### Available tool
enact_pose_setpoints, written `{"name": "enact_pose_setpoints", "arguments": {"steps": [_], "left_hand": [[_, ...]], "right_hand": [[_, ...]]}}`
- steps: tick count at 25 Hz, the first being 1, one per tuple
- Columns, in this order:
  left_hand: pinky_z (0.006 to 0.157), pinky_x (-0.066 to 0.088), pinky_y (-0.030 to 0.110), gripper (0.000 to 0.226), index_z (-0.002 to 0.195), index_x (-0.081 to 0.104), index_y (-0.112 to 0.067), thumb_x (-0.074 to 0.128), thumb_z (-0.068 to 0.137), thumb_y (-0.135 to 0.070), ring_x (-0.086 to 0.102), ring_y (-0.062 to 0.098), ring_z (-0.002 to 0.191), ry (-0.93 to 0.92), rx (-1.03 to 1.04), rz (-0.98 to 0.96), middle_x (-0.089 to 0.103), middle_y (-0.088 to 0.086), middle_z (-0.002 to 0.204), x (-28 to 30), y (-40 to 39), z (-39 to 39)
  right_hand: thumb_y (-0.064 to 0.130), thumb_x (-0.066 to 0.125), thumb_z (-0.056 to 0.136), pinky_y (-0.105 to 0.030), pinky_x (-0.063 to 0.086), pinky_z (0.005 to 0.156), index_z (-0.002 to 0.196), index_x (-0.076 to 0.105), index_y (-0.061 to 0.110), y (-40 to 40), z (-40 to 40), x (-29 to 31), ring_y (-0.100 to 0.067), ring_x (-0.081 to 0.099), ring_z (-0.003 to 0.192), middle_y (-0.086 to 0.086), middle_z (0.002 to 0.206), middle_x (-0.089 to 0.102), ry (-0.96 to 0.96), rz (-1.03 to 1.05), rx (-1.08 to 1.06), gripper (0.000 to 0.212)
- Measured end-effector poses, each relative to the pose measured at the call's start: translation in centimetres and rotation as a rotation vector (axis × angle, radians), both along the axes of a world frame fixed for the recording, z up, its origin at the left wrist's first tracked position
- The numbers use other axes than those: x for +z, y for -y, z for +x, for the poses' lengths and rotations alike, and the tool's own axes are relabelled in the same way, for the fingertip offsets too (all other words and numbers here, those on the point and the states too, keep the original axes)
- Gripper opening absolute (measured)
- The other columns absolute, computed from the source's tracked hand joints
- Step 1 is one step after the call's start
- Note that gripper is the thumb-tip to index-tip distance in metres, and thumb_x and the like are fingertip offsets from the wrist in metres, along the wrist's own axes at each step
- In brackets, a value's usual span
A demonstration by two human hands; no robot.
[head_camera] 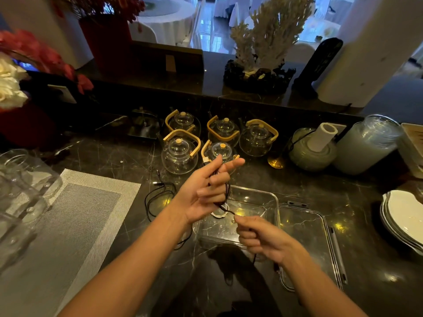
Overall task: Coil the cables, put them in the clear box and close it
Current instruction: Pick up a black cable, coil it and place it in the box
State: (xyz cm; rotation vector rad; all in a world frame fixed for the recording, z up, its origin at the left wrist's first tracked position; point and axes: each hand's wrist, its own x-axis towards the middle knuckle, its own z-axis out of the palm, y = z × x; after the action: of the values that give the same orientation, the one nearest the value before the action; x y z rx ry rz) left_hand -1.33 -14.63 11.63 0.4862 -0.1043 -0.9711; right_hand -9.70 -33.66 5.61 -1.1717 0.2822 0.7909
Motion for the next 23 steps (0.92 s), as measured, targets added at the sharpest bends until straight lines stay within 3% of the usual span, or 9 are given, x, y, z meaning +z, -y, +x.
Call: {"name": "enact_pose_setpoints", "arguments": {"steps": [2, 4, 6, 10, 12, 15, 18, 21, 23], "left_hand": [[0.029, 0.025, 0.011, 0.049, 0.123, 0.06, -0.001, 0.035, 0.106, -0.039, 0.047, 0.002, 0.03, 0.114, -0.089, 0.158, 0.063, -0.001, 0.057, -0.1, -0.4, -0.3], [0.031, 0.026, 0.012, 0.053, 0.121, 0.064, 0.0, 0.034, 0.106, -0.042, 0.049, 0.003, 0.032, 0.228, -0.174, 0.375, 0.067, 0.004, 0.06, -0.7, -0.2, -0.9], [0.034, 0.033, 0.012, 0.061, 0.123, 0.065, 0.004, 0.033, 0.106, -0.046, 0.063, 0.008, 0.044, 0.291, -0.241, 0.575, 0.074, 0.013, 0.073, -1.2, 0.4, -1.4], [0.053, 0.059, 0.022, 0.064, 0.124, 0.058, 0.007, 0.029, 0.107, -0.048, 0.077, 0.023, 0.073, 0.158, -0.11, 0.772, 0.076, 0.023, 0.095, -2.8, 2.0, -2.0], [0.064, 0.063, 0.03, 0.062, 0.121, 0.058, 0.006, 0.029, 0.107, -0.047, 0.077, 0.029, 0.082, 0.01, 0.048, 0.736, 0.076, 0.023, 0.095, -3.9, 2.3, -1.8], [0.056, 0.059, 0.027, 0.052, 0.108, 0.066, 0.001, 0.034, 0.108, -0.04, 0.072, 0.02, 0.063, -0.136, 0.241, 0.56, 0.074, 0.012, 0.074, -4.1, 2.5, -1.1], [0.06, 0.063, 0.027, 0.042, 0.108, 0.067, 0.003, 0.038, 0.108, -0.028, 0.076, 0.021, 0.069, -0.253, 0.346, 0.365, 0.076, 0.012, 0.079, -3.2, 2.4, -0.2], [0.033, 0.039, 0.016, 0.029, 0.093, 0.061, -0.009, 0.041, 0.104, -0.026, 0.051, 0.006, 0.037, -0.282, 0.309, 0.212, 0.051, -0.006, 0.05, -2.8, 2.0, 0.0], [0.029, 0.022, 0.017, 0.027, 0.086, 0.057, -0.012, 0.042, 0.102, -0.027, 0.037, 0.004, 0.029, -0.251, 0.226, 0.117, 0.039, -0.008, 0.044, -2.7, 1.8, -0.2]], "right_hand": [[0.033, 0.085, 0.077, -0.015, 0.022, 0.035, 0.066, 0.053, 0.023, 1.3, 1.8, 0.6, -0.003, 0.026, 0.04, 0.008, 0.054, 0.031, -0.008, 0.01, -0.029, 0.036], [0.029, 0.079, 0.08, -0.018, 0.021, 0.04, 0.071, 0.055, 0.02, 2.1, 3.9, 2.3, -0.005, 0.025, 0.043, 0.007, 0.055, 0.03, 0.068, -0.148, -0.003, 0.028], [0.028, 0.071, 0.09, -0.023, 0.023, 0.044, 0.075, 0.058, 0.017, 2.1, 5.8, 4.5, -0.008, 0.028, 0.045, 0.004, 0.055, 0.032, 0.155, -0.341, 0.067, 0.023], [0.028, 0.055, 0.101, -0.024, 0.032, 0.044, 0.082, 0.07, 0.011, 0.8, 6.9, 8.1, -0.008, 0.038, 0.045, 0.003, 0.058, 0.045, 0.33, -0.682, 0.151, 0.03], [0.026, 0.051, 0.103, -0.024, 0.036, 0.044, 0.09, 0.071, 0.009, -0.6, 5.7, 8.9, -0.006, 0.044, 0.048, 0.004, 0.061, 0.051, 0.418, -0.768, 0.119, 0.029], [0.023, 0.05, 0.105, -0.026, 0.041, 0.045, 0.088, 0.068, 0.011, -3.1, 2.8, 7.9, -0.006, 0.048, 0.046, 0.004, 0.06, 0.056, 0.489, -0.68, 0.128, 0.027], [0.028, 0.051, 0.105, -0.03, 0.043, 0.049, 0.081, 0.067, 0.01, -4.4, 0.1, 5.2, -0.012, 0.051, 0.044, -0.002, 0.059, 0.06, 0.434, -0.546, 0.056, 0.034], [0.05, 0.052, 0.102, -0.028, 0.049, 0.057, 0.072, 0.068, 0.009, -3.9, -1.4, 2.9, -0.016, 0.055, 0.046, -0.006, 0.053, 0.059, 0.335, -0.485, -0.002, 0.053], [0.061, 0.053, 0.097, -0.026, 0.05, 0.061, 0.059, 0.061, 0.015, -2.7, -1.6, 2.0, -0.015, 0.052, 0.047, -0.004, 0.047, 0.051, 0.286, -0.502, 0.038, 0.059]]}}
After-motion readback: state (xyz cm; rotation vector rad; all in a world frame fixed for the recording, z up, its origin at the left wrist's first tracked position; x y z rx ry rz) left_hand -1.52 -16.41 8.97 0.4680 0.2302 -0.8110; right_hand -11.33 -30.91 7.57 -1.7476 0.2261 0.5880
